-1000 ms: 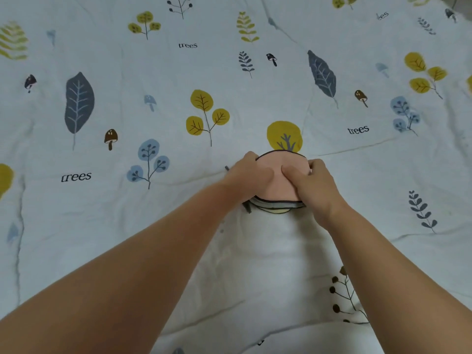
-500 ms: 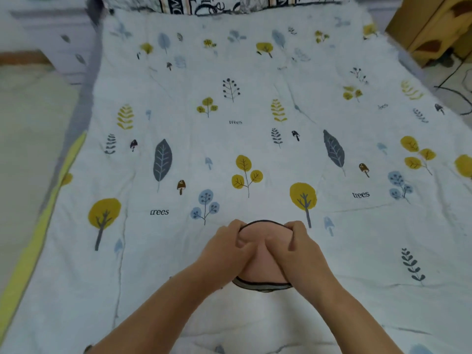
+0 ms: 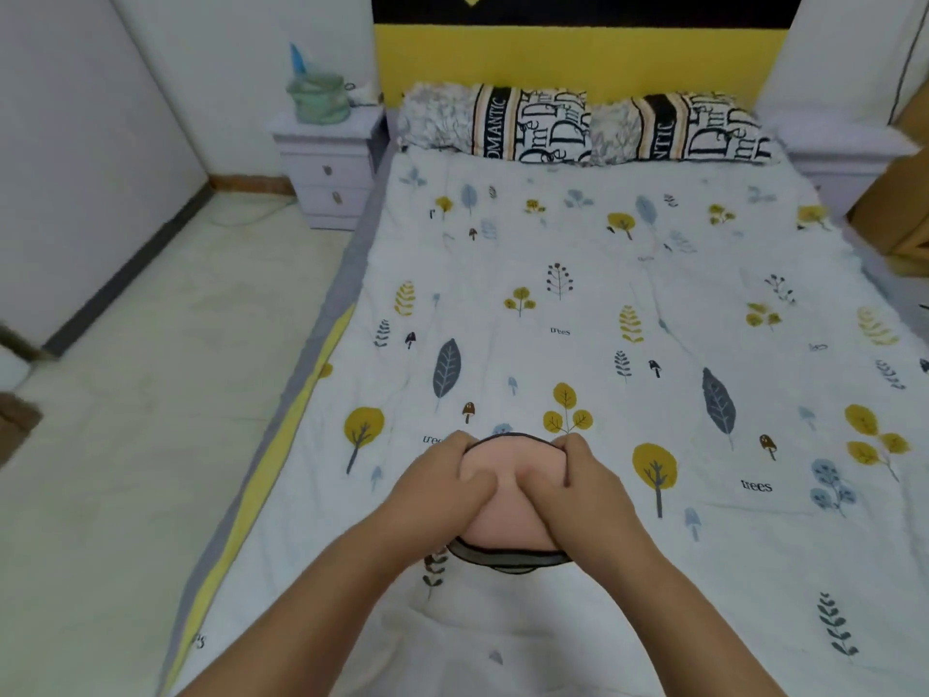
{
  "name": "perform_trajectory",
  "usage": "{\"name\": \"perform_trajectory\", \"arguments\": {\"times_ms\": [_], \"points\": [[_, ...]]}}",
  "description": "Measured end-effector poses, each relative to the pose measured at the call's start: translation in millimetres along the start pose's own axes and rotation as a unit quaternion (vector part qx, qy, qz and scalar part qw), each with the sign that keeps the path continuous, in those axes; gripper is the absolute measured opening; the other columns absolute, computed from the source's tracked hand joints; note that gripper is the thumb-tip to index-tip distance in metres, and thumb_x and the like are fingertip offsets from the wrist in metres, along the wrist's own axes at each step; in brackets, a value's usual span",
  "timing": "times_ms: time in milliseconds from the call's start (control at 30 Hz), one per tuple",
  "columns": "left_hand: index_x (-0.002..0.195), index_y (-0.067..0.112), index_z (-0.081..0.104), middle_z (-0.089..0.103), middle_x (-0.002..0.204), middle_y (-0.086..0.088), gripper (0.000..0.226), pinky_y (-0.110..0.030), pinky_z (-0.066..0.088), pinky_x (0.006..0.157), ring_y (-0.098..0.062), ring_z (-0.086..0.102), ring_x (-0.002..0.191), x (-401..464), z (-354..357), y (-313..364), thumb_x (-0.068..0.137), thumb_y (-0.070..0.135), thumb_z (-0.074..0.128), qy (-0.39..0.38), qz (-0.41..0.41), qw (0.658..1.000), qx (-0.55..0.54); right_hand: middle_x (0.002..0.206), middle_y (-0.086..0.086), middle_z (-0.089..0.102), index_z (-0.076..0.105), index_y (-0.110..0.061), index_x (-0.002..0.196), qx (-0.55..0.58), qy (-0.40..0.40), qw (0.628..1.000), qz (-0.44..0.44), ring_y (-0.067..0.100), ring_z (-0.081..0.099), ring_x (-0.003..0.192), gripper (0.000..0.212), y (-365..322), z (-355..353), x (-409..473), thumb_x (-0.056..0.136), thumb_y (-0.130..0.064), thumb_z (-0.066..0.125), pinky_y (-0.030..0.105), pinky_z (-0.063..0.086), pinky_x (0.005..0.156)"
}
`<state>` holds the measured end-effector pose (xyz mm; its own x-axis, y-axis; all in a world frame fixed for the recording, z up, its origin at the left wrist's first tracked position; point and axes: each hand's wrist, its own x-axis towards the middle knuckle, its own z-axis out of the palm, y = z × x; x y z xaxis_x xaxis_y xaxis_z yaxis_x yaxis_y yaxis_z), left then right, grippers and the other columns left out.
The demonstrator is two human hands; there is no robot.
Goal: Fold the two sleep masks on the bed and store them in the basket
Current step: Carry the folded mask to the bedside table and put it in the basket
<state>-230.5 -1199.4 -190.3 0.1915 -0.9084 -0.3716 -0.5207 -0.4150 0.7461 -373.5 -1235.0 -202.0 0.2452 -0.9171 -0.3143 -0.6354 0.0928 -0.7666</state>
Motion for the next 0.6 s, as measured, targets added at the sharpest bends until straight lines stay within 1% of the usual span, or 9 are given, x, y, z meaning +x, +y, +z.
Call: {"name": "perform_trajectory", "arguments": {"times_ms": [33, 100, 167, 300, 367, 433, 533, 567, 600], "points": [[0.113, 0.016, 0.052, 0.057, 0.105, -0.002, 0.027, -0.029, 0.044, 0.076, -0.019, 0.054, 0.095, -9, -9, 0, 0.086, 0.021, 0.048, 0.011, -0.005, 1.0, -0.011, 0.091, -0.002, 0.056, 0.042, -0.026, 0.103, -0.002, -0.005, 1.0, -0.01, 0.022, 0.057, 0.087, 0.024, -10, 2, -5, 0.083, -0.034, 0.052, 0.032, 0.044, 0.07], [0.113, 0.016, 0.052, 0.058, 0.106, -0.003, 0.028, -0.032, 0.046, 0.081, -0.02, 0.055, 0.098, -26, -25, -2, 0.086, 0.022, 0.048, 0.028, -0.018, 0.999, -0.025, 0.092, -0.002, 0.056, 0.043, -0.023, 0.106, -0.011, -0.018, 0.999, -0.027, 0.022, 0.056, 0.087, 0.027, -30, 7, -16, 0.084, -0.035, 0.052, 0.031, 0.042, 0.069], [0.113, 0.016, 0.052, 0.059, 0.109, -0.005, 0.028, -0.035, 0.046, 0.084, -0.022, 0.056, 0.1, -42, -41, -3, 0.086, 0.022, 0.047, 0.041, -0.027, 0.998, -0.03, 0.094, -0.001, 0.057, 0.044, -0.021, 0.107, -0.02, -0.028, 0.998, -0.044, 0.022, 0.057, 0.088, 0.028, -48, 13, -26, 0.084, -0.035, 0.052, 0.031, 0.042, 0.069], [0.116, 0.017, 0.052, 0.06, 0.111, -0.005, 0.031, -0.035, 0.047, 0.086, -0.022, 0.056, 0.101, -75, -73, -9, 0.086, 0.022, 0.048, 0.076, -0.039, 0.996, -0.041, 0.099, 0.002, 0.058, 0.044, -0.02, 0.107, -0.04, -0.054, 0.995, -0.073, 0.023, 0.056, 0.09, 0.029, -82, 28, -46, 0.084, -0.036, 0.052, 0.031, 0.041, 0.066], [0.117, 0.017, 0.052, 0.061, 0.111, -0.005, 0.032, -0.031, 0.046, 0.08, -0.021, 0.057, 0.101, -93, -89, -16, 0.086, 0.023, 0.047, 0.094, -0.045, 0.994, -0.04, 0.098, 0.001, 0.057, 0.044, -0.019, 0.108, -0.048, -0.07, 0.992, -0.089, 0.022, 0.055, 0.09, 0.031, -99, 37, -56, 0.084, -0.036, 0.052, 0.032, 0.042, 0.068], [0.116, 0.018, 0.052, 0.06, 0.107, -0.003, 0.031, -0.027, 0.045, 0.074, -0.019, 0.056, 0.097, -109, -104, -24, 0.085, 0.022, 0.048, 0.108, -0.05, 0.992, -0.049, 0.097, 0.001, 0.055, 0.044, -0.019, 0.11, -0.066, -0.083, 0.989, -0.104, 0.022, 0.053, 0.087, 0.033, -116, 47, -66, 0.084, -0.037, 0.051, 0.031, 0.039, 0.068], [0.112, 0.015, 0.055, 0.062, 0.107, -0.007, 0.03, -0.033, 0.048, 0.082, -0.022, 0.058, 0.098, -135, -127, -38, 0.084, 0.022, 0.048, 0.13, -0.066, 0.988, -0.053, 0.1, 0.002, 0.056, 0.044, -0.019, 0.115, -0.088, -0.095, 0.983, -0.129, 0.02, 0.051, 0.086, 0.037, -138, 67, -83, 0.084, -0.039, 0.051, 0.03, 0.036, 0.067], [0.111, 0.016, 0.055, 0.062, 0.107, -0.007, 0.029, -0.033, 0.047, 0.081, -0.022, 0.058, 0.098, -143, -134, -44, 0.083, 0.022, 0.049, 0.136, -0.071, 0.987, -0.054, 0.103, 0.003, 0.058, 0.044, -0.019, 0.116, -0.093, -0.099, 0.981, -0.137, 0.02, 0.05, 0.086, 0.038, -145, 74, -90, 0.084, -0.039, 0.051, 0.03, 0.035, 0.067], [0.108, 0.017, 0.054, 0.061, 0.105, -0.006, 0.027, -0.031, 0.046, 0.077, -0.022, 0.057, 0.096, -153, -142, -50, 0.083, 0.023, 0.049, 0.143, -0.074, 0.985, -0.056, 0.106, 0.004, 0.06, 0.045, -0.019, 0.116, -0.098, -0.103, 0.979, -0.144, 0.02, 0.05, 0.086, 0.038, -153, 83, -97, 0.084, -0.038, 0.051, 0.03, 0.035, 0.067]]}}
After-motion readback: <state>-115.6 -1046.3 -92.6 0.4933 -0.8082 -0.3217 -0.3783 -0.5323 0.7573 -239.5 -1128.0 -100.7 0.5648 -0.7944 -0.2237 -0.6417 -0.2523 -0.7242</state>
